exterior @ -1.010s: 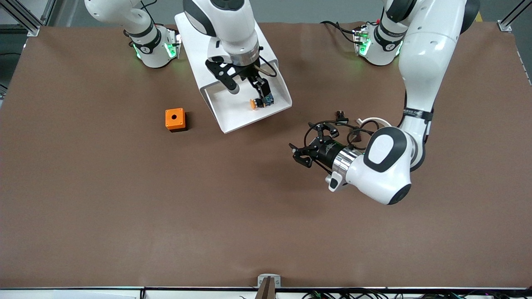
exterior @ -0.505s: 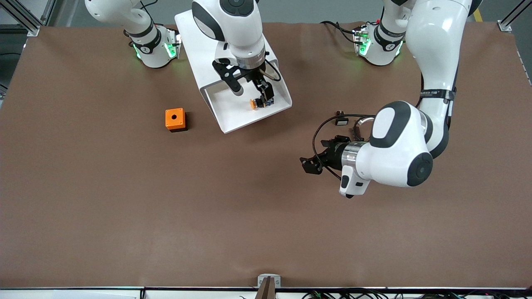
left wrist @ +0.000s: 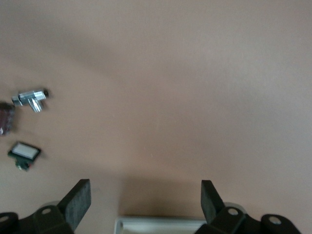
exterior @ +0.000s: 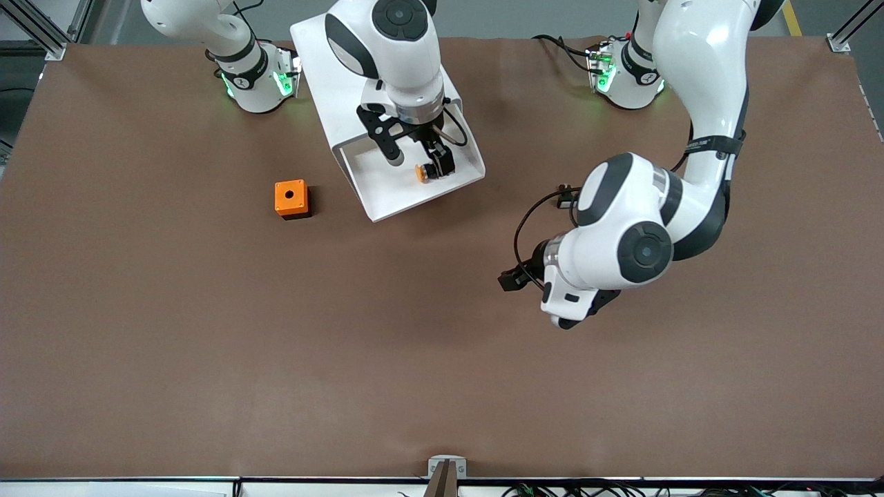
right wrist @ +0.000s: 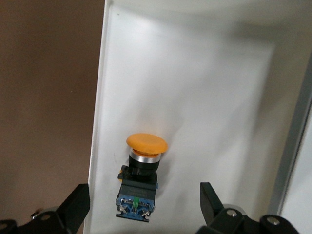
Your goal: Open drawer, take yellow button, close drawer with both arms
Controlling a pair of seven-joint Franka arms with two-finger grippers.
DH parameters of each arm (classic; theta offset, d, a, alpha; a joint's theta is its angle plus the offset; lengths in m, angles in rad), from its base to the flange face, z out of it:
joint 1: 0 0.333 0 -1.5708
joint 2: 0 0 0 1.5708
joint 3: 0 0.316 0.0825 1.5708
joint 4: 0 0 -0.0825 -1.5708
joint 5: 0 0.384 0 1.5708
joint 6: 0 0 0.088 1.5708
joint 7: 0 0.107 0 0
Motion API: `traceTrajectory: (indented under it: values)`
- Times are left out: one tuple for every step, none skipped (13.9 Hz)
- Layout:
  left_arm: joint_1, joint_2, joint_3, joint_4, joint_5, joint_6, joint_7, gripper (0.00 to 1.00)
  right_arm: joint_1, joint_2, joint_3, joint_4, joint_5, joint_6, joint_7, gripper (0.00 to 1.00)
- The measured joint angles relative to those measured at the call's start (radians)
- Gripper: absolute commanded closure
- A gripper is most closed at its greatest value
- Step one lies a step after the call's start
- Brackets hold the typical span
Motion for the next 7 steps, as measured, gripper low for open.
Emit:
traceTrajectory:
  values:
    - [-0.011,0.000,0.000,-0.001,0.027,0.016,0.000,0.01,0.000,0.008,0.000,0.002,0.000,0.000,0.001,0.00]
    - [-0.018,0.000,0.000,-0.001,0.043,0.030,0.000,0.01,0.000,0.014,0.000,0.005,0.000,0.000,0.004,0.00]
    - [-0.021,0.000,0.000,-0.001,0.051,0.040,0.000,0.01,0.000,0.019,0.000,0.007,0.000,0.000,0.010,0.00]
    - [-0.023,0.000,0.000,-0.001,0.054,0.044,0.000,0.01,0.001,0.022,0.000,0.008,0.000,0.000,0.016,0.00]
    - [-0.024,0.000,0.000,-0.001,0.058,0.045,0.000,0.01,0.001,0.025,0.000,0.009,0.000,0.000,0.020,0.00]
    - [-0.026,0.000,0.000,-0.002,0.063,0.045,0.000,0.01,0.001,0.029,0.000,0.010,0.000,0.001,0.025,0.00]
    - [-0.030,0.000,0.000,-0.002,0.065,0.046,0.000,0.01,0.001,0.034,0.000,0.014,0.000,0.001,0.030,0.00]
